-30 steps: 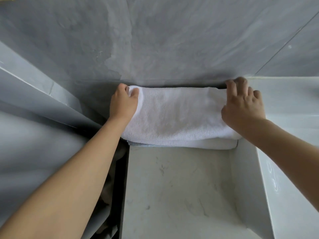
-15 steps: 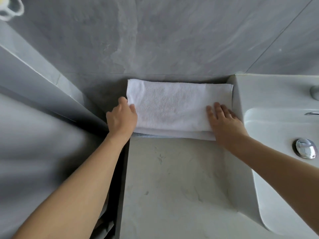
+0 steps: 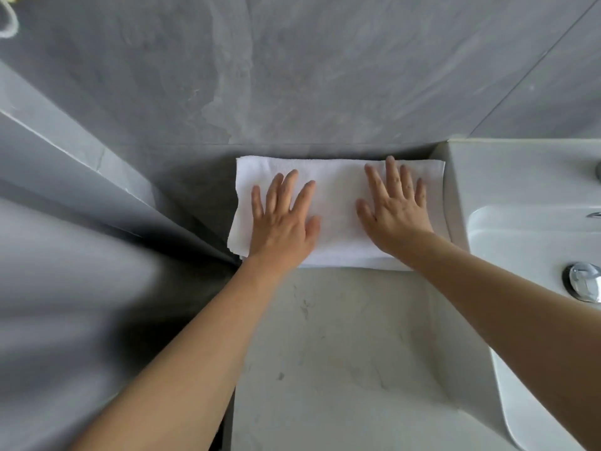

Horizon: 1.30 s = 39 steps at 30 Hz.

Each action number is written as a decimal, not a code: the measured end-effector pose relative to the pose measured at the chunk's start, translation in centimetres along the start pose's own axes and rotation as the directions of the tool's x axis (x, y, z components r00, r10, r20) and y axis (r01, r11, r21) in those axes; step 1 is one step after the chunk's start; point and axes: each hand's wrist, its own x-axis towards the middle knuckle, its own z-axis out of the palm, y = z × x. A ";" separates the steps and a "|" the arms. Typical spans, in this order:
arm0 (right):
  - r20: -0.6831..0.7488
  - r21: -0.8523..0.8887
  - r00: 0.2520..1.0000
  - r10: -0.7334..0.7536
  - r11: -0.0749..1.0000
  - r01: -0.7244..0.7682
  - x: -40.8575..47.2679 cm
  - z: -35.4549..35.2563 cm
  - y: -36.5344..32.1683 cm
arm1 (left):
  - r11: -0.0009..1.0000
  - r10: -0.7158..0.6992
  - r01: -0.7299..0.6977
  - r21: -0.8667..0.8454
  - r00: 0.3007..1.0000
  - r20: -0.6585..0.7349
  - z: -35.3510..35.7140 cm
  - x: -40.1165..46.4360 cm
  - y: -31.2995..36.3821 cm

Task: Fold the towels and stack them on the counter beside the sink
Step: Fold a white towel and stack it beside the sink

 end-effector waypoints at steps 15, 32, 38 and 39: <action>-0.125 -0.084 0.990 0.065 0.994 -0.076 0.9 3.5 3.2 | 0.989 -0.124 0.101 0.109 0.964 0.236 1.5 1.2 -5.7; 0.004 0.348 0.999 0.043 0.937 -0.042 -24.3 5.4 0.3 | 0.947 -0.015 0.037 -0.320 0.997 0.070 -1.3 -19.6 3.3; 0.138 0.324 0.985 0.104 0.935 -0.144 -29.4 7.3 1.4 | 0.946 -0.041 0.099 -0.307 0.981 0.190 0.4 -22.4 6.5; 0.140 0.328 0.984 0.114 0.932 -0.155 -30.3 7.6 1.8 | 0.947 -0.047 0.112 -0.300 0.975 0.218 0.9 -22.8 7.1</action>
